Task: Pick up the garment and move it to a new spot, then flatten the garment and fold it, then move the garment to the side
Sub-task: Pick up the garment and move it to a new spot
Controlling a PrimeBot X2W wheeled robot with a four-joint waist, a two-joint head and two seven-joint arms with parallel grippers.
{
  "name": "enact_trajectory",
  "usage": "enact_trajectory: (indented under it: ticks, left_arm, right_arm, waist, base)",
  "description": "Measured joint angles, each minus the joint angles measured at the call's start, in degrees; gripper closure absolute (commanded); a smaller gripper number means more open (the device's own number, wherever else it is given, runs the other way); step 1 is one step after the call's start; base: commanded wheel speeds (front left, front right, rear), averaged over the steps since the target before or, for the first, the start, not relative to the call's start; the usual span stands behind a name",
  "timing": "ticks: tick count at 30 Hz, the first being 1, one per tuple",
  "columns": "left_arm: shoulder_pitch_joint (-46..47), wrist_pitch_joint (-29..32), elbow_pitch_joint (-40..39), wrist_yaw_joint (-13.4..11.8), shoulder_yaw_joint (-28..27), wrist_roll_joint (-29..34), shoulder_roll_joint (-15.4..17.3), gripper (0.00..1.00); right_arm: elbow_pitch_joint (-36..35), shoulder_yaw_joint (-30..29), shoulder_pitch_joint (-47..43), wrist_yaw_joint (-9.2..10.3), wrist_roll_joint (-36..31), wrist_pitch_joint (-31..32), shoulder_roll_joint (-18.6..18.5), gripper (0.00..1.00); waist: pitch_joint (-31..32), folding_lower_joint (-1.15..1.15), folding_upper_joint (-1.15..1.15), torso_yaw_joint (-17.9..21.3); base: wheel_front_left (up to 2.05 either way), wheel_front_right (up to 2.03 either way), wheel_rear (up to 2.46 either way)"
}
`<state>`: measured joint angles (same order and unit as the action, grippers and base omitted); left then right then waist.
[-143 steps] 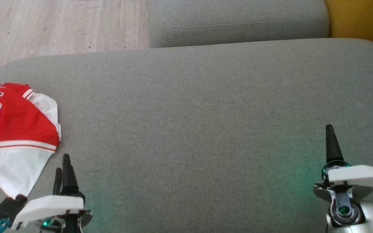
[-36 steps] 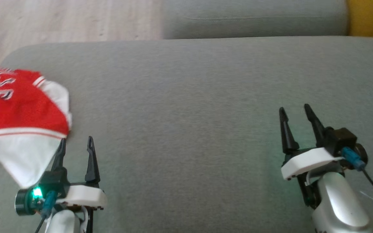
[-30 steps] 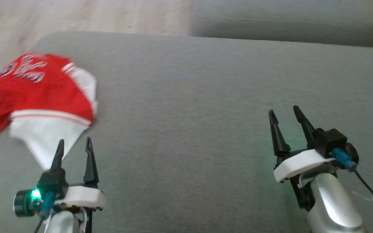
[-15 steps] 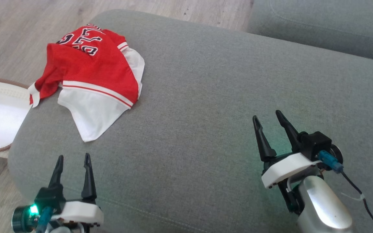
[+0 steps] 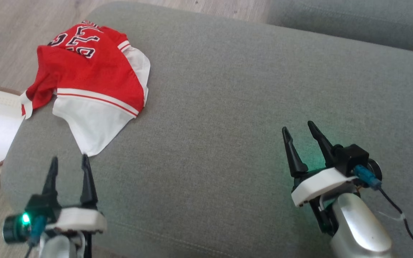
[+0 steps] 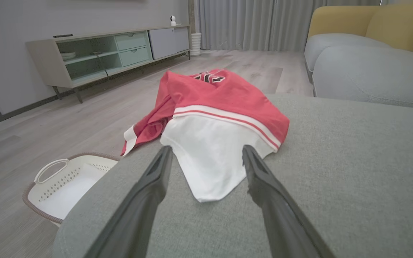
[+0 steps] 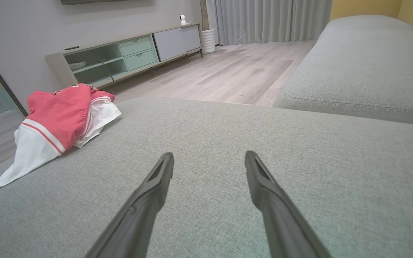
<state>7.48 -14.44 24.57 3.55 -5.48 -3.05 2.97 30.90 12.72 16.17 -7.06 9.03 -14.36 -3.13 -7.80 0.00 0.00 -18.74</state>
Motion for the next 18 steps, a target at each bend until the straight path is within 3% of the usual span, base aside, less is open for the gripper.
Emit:
enact_trajectory:
  ticks: [6,18]
  left_arm:
    - [5.19,-0.01,-3.42,1.23,-0.46,0.07,0.96,0.00]
    - [23.82,-0.27,8.22,3.01,-1.93,0.96,11.46,0.00]
  right_arm:
    - [-0.38,-0.15,1.98,0.00,-0.12,0.00,-0.10,0.00]
    - [-2.38,1.52,6.77,0.00,-0.20,0.00,-1.48,0.00]
  waist:
    - [-2.60,0.00,0.00,0.17]
    - [-8.87,0.00,0.00,3.63]
  base:
    - [0.00,0.00,0.00]
    - [0.00,0.00,0.00]
